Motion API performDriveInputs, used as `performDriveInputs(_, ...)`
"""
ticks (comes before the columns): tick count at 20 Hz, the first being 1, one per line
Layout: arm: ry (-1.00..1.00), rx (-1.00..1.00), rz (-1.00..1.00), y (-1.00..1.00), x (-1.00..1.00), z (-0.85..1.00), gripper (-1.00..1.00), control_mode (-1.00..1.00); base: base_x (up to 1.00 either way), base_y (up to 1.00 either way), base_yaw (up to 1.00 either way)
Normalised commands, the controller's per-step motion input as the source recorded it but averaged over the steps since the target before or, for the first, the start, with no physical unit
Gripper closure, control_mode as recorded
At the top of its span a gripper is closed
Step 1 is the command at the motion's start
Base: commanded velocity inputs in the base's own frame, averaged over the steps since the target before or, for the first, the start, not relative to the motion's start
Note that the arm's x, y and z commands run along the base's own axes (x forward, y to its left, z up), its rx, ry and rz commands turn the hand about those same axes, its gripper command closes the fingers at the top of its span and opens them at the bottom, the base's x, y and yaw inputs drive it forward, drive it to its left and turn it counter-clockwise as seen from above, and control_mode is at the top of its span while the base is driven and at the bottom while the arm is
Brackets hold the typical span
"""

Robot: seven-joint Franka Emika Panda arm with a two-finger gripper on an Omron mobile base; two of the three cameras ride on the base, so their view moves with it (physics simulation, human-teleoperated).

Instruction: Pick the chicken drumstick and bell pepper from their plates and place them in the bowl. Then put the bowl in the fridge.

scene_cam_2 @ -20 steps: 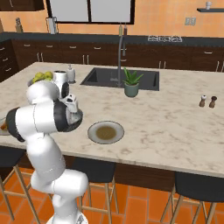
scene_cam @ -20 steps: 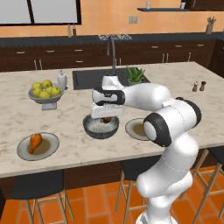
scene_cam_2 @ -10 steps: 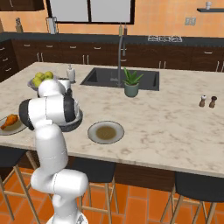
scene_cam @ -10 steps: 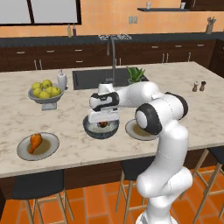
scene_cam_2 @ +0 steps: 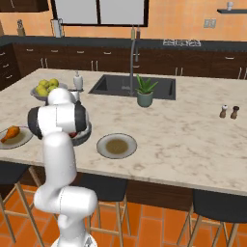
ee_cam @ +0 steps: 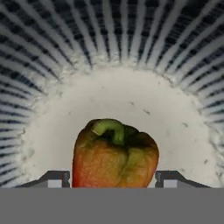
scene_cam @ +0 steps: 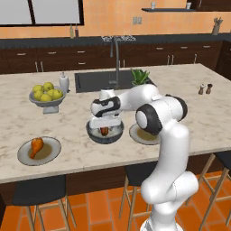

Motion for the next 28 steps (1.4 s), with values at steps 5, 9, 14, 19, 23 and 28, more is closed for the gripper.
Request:
performDriveInputs(5,-0.02,0.0,0.0,0.0,-0.11,0.08,-1.0,-1.0,0.0,0.0,0.0)
performDriveInputs(9,-0.13,0.0,-0.02,0.0,-0.61,0.57,-1.0,-1.0,0.0,0.0,0.0)
performDriveInputs(14,-0.12,0.01,-0.04,-0.26,-0.96,0.45,-1.0,-1.0,0.0,0.0,0.0)
performDriveInputs(19,-0.11,0.04,-0.06,-0.64,-1.0,0.35,-1.0,-1.0,0.0,0.0,0.0)
performDriveInputs(23,-0.1,0.0,-0.01,-0.59,-0.99,0.66,-1.0,-1.0,0.0,0.0,0.0)
performDriveInputs(28,-0.08,0.0,-0.06,-0.09,-0.84,0.71,-1.0,-1.0,0.0,0.0,0.0)
